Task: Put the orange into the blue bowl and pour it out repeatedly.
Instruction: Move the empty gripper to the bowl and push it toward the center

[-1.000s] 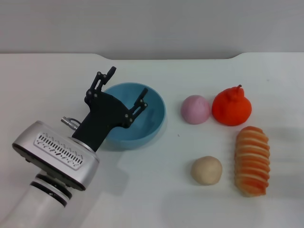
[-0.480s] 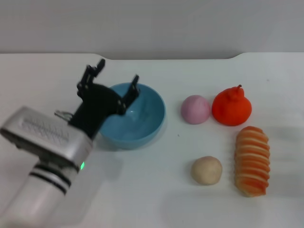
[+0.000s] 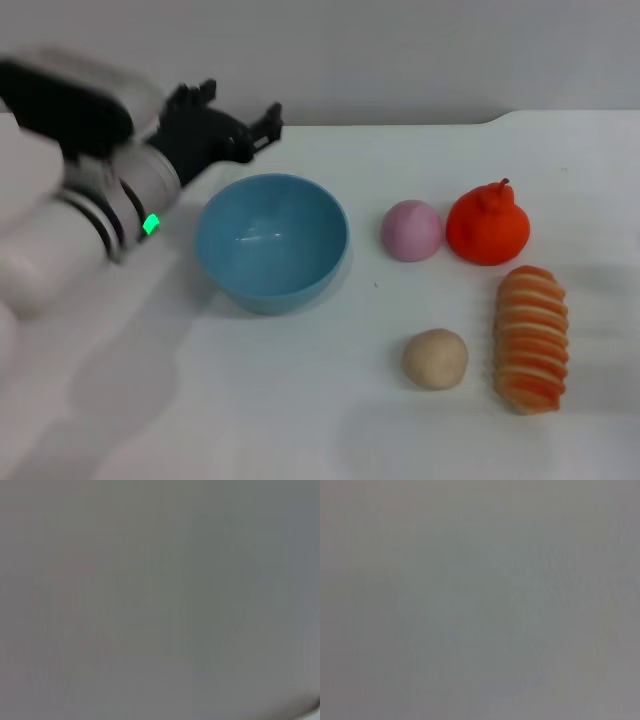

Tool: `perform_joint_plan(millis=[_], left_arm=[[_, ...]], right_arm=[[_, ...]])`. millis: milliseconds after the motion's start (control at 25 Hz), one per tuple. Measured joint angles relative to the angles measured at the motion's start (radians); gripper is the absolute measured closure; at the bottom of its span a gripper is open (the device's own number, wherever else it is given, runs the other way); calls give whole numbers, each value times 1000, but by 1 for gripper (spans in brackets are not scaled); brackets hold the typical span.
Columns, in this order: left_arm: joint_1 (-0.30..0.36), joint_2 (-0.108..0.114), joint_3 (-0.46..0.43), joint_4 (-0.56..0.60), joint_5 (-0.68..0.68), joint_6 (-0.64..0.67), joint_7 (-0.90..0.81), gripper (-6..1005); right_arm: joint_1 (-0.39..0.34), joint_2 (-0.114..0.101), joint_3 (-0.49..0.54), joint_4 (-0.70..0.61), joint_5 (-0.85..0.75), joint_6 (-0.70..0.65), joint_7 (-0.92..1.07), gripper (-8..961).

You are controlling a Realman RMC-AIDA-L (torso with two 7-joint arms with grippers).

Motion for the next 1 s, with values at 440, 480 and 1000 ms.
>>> perform_joint_plan(millis=[440, 480, 1000], left_arm=[[-83, -39, -522, 126, 5, 858, 187, 216], [-84, -40, -525, 115, 11, 860, 193, 217], [-158, -47, -512, -75, 27, 842, 193, 230]], right_arm=[[12, -2, 0, -2, 0, 0, 0, 363], [13, -2, 0, -2, 0, 1, 0, 362], [14, -2, 0, -3, 0, 2, 0, 361]])
